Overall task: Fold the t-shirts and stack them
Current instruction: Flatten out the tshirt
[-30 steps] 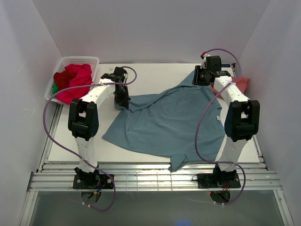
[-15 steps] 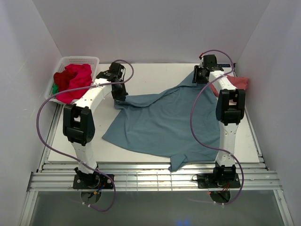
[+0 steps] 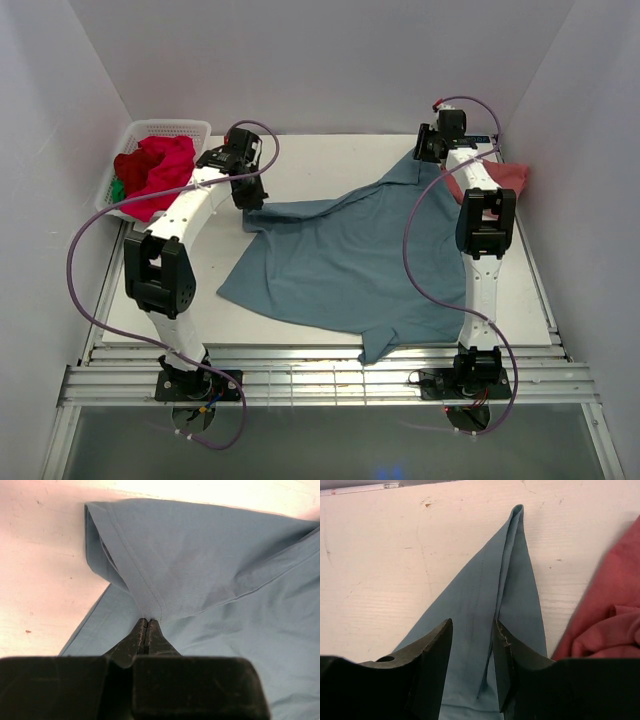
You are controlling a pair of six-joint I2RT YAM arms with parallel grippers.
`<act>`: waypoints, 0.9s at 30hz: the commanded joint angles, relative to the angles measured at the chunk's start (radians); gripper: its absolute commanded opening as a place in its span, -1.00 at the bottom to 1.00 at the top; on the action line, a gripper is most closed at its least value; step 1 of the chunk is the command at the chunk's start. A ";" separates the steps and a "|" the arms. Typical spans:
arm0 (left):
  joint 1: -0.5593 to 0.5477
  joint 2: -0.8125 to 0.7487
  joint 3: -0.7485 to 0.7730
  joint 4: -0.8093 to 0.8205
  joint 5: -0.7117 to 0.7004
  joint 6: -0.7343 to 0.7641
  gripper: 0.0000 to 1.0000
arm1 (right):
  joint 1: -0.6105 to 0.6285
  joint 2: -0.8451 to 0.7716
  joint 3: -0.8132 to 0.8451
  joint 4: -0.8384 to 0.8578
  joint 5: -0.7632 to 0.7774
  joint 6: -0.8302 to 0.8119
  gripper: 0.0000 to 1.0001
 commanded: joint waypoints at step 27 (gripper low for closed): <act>-0.004 -0.229 -0.138 -0.129 -0.011 -0.067 -1.00 | -0.018 0.185 0.079 0.373 -0.081 0.310 -0.08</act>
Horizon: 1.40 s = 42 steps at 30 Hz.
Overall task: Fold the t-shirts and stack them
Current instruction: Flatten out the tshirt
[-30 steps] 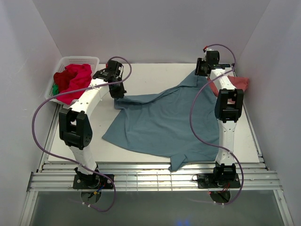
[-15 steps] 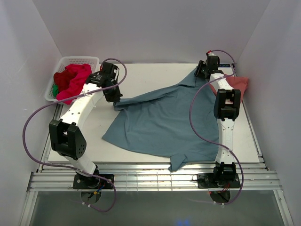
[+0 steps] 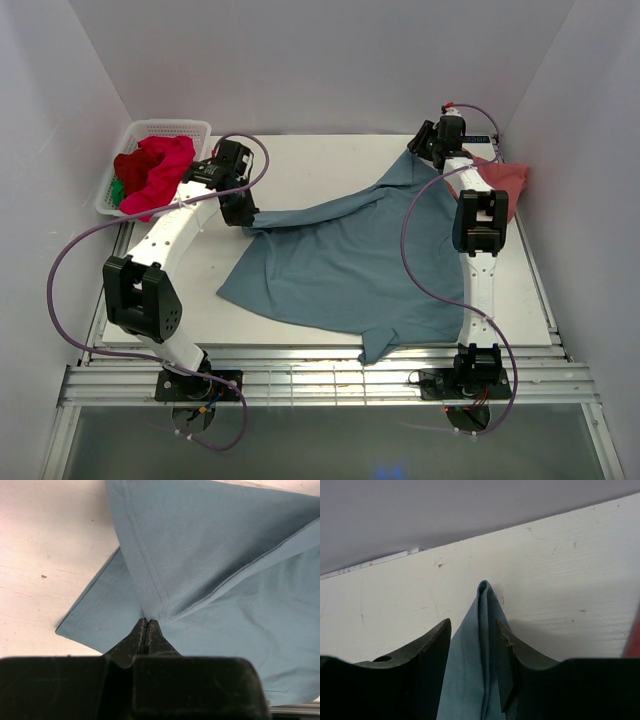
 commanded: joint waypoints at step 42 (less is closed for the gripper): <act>0.219 0.551 0.510 0.398 -0.178 0.141 -1.00 | 0.034 -0.250 -0.022 0.158 -0.056 0.081 -0.84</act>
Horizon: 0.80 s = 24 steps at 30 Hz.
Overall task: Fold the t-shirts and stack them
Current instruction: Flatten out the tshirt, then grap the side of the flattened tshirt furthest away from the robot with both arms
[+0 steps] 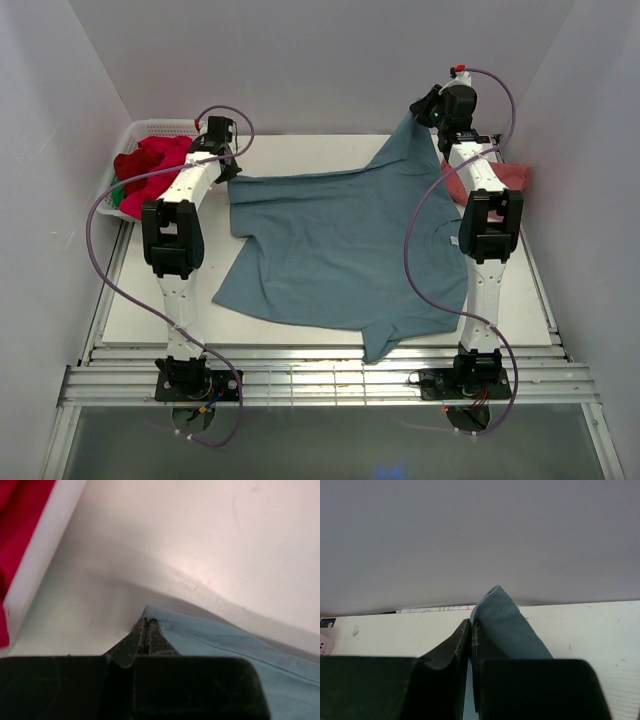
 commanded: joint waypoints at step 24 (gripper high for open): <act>0.099 -0.035 0.050 0.063 0.107 0.028 -1.00 | 0.027 -0.325 -0.346 0.073 -0.044 -0.019 -0.85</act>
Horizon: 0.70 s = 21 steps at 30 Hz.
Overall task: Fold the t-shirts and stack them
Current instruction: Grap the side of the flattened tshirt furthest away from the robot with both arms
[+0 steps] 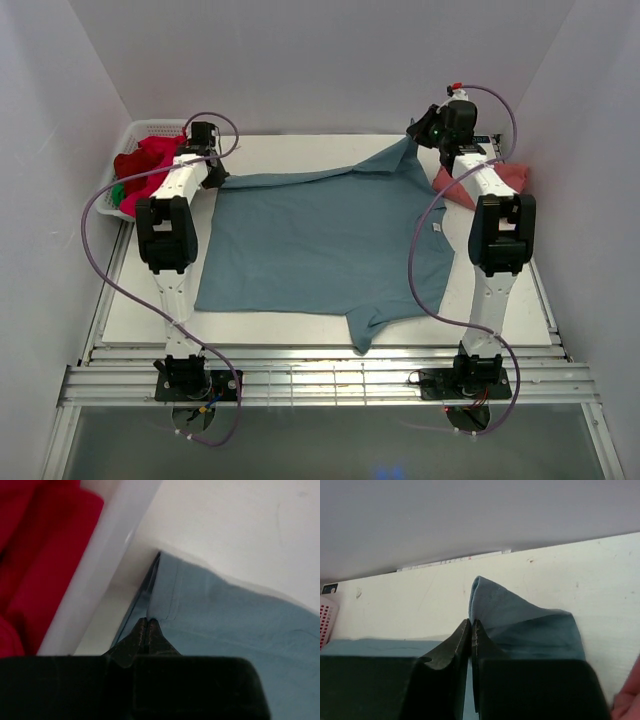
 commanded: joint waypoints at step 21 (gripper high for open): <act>0.000 -0.359 -0.302 -0.155 -0.082 -0.046 -1.00 | 0.166 -0.507 -0.336 -0.443 0.187 -0.145 -0.85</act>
